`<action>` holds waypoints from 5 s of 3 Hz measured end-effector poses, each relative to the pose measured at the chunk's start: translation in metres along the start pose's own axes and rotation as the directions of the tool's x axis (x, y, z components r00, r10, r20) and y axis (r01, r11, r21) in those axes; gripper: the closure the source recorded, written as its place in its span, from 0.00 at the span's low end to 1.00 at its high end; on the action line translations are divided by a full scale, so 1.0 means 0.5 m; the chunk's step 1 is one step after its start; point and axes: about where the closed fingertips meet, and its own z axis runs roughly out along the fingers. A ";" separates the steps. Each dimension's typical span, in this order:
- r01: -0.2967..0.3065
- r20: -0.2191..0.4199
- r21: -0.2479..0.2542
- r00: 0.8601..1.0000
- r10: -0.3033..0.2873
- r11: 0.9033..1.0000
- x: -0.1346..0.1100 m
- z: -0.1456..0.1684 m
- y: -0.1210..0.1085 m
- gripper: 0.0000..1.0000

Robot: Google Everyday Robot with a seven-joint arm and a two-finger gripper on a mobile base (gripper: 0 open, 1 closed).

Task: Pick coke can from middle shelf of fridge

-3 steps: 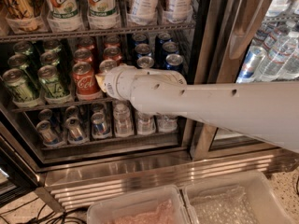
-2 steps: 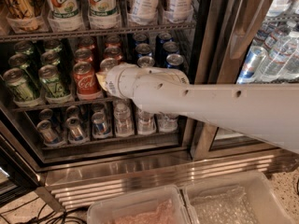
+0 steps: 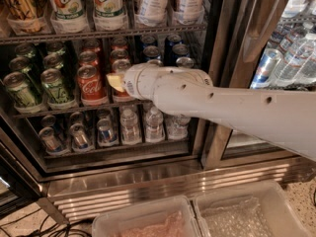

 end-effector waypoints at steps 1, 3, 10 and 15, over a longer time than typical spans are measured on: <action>0.005 -0.005 0.031 1.000 -0.005 1.000 -0.006 -0.020 -0.038 1.00; 0.024 0.024 0.045 0.999 -0.025 0.999 -0.030 -0.020 -0.065 1.00; 0.015 0.028 -0.103 1.000 -0.012 0.995 -0.069 -0.008 -0.030 1.00; -0.083 -0.124 -0.248 0.991 0.053 0.965 -0.012 -0.078 0.074 1.00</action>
Offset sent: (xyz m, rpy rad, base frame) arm 0.0201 -0.0462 0.0170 -0.0072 -0.0386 -0.0557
